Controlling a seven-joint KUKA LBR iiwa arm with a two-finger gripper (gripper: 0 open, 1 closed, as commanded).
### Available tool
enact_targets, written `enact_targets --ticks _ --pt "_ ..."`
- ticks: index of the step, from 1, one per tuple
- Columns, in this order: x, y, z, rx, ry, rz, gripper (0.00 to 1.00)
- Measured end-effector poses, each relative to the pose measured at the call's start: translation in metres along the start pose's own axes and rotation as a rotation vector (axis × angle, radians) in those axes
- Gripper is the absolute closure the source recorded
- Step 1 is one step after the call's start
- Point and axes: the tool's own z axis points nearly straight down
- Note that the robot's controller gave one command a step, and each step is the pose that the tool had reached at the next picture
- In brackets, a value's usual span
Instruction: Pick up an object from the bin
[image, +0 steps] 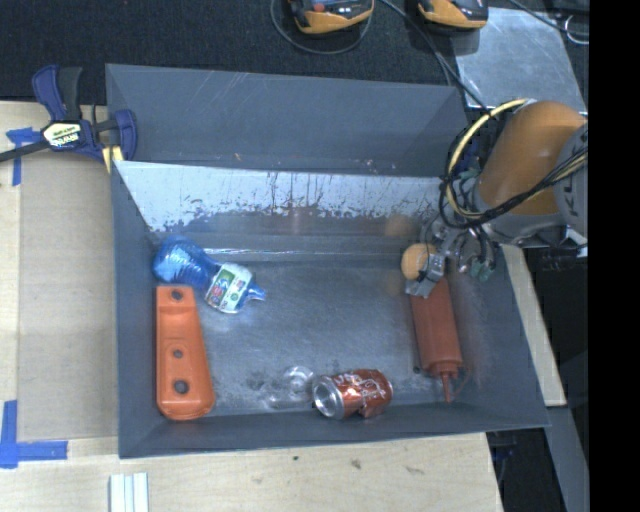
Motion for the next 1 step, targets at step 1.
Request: enact_targets --ticks 1 --pt "0.0017 0.0005 -0.1066 0.0 -0.003 0.046 1.0"
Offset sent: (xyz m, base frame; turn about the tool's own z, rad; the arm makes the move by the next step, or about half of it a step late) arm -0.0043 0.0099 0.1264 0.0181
